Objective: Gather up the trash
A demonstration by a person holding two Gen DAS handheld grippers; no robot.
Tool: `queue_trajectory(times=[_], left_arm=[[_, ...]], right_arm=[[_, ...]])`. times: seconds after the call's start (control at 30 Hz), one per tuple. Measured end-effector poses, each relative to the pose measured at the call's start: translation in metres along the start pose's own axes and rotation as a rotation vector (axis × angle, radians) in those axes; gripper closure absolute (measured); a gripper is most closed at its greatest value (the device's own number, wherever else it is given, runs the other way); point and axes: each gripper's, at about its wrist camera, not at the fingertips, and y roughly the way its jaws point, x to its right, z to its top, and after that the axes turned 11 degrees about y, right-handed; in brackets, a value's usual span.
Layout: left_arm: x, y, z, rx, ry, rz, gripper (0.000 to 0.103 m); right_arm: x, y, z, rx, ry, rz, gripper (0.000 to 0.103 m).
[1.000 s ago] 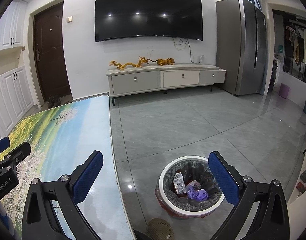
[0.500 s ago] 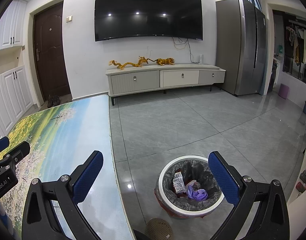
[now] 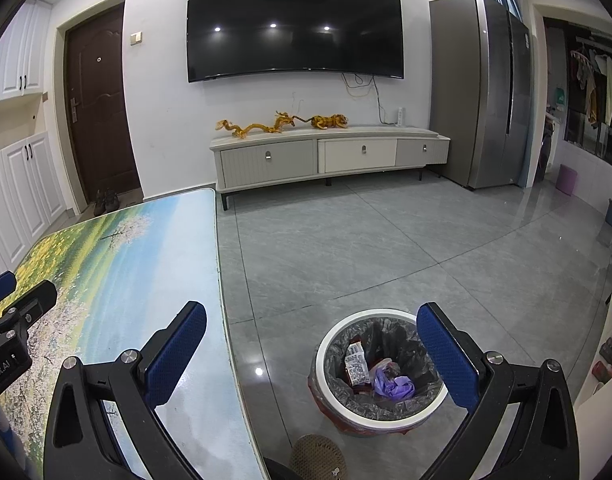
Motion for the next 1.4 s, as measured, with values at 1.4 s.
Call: queue_trajectory(times=[1.4], left_arm=[[0.0051,-0.005,0.0025,0.008,0.004,-0.01,0.026]], right_arm=[[0.0011,-0.0025,-0.0026,-0.004,0.012,-0.009,0.0]])
